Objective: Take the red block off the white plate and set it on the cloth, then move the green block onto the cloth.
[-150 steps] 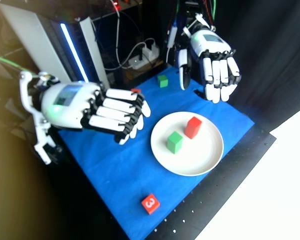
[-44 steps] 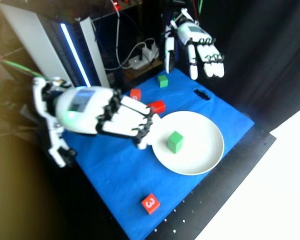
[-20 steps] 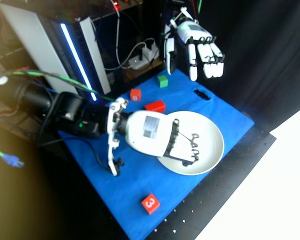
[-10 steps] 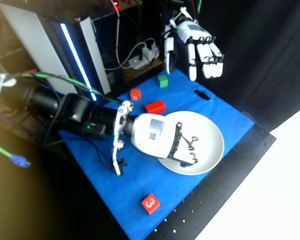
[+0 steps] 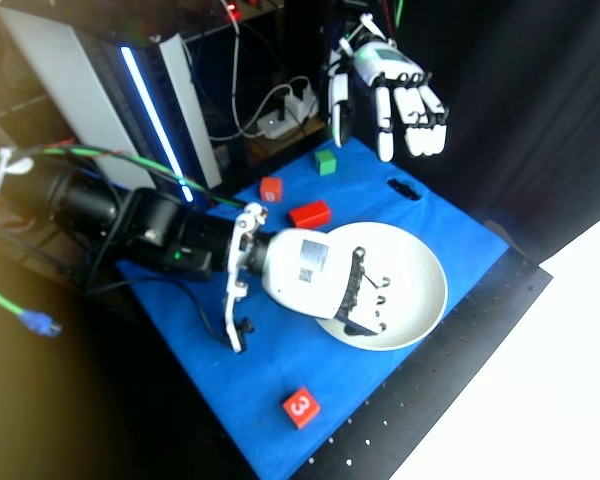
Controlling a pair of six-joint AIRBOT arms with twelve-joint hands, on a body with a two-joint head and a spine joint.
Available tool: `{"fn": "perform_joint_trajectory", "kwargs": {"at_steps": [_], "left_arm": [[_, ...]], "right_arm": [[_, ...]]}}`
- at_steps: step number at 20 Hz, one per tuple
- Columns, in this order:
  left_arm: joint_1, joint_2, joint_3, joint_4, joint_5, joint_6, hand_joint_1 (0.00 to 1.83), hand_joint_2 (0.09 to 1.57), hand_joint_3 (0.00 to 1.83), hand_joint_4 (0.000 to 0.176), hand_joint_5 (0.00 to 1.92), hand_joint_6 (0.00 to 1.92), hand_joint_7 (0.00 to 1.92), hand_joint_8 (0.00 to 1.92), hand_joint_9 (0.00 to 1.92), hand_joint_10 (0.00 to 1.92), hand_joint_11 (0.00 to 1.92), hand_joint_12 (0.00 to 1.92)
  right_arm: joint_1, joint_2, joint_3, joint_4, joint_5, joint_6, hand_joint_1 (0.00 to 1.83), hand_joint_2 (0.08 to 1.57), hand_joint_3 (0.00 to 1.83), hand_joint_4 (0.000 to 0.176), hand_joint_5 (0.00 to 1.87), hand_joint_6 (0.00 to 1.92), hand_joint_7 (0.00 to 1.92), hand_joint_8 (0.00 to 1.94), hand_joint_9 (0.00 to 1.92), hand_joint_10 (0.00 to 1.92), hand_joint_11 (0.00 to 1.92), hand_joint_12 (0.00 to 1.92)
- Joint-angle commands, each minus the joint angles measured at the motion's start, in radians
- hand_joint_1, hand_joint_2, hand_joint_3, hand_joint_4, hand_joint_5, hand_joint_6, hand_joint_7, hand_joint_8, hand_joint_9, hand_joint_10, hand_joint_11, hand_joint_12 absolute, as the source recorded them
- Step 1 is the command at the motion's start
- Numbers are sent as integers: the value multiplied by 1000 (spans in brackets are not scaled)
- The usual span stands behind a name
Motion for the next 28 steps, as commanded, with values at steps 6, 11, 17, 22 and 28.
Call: {"fn": "perform_joint_trajectory", "kwargs": {"at_steps": [6, 11, 17, 22, 28], "left_arm": [[-7, 3, -4, 16, -124, -1, 559, 1189, 0, 142, 432, 4, 264, 5, 228, 1, 0, 591], [3, 14, -12, 10, -136, -1, 562, 1182, 0, 140, 435, 2, 269, 1, 213, 2, 0, 531], [16, 23, -20, 0, -153, -1, 561, 1176, 0, 129, 461, 8, 289, 6, 239, 5, 0, 590], [20, 26, -22, -3, -158, -1, 574, 1170, 0, 149, 458, 1, 288, 1, 230, 1, 0, 551], [27, 29, -25, -6, -168, -1, 596, 1173, 1, 162, 458, 1, 295, 3, 232, 3, 0, 529]], "right_arm": [[46, 100, -102, -59, -192, -1, 1369, 1157, 0, 0, 856, 1024, 927, 1068, 803, 1441, 595, 1523], [46, 220, -235, -124, -307, -1, 1378, 1138, 0, 0, 838, 1038, 994, 1036, 847, 1359, 708, 1533], [22, 342, -366, -161, -455, -1, 1263, 1187, 5, 0, 886, 914, 836, 1481, 801, 1833, 713, 1884], [-51, 422, -454, -161, -575, -1, 1265, 1137, 0, 0, 975, 827, 987, 1262, 827, 1575, 647, 1921], [-174, 512, -560, -161, -759, -1, 1227, 1136, 3, 0, 933, 1045, 948, 1160, 774, 1406, 596, 1842]]}}
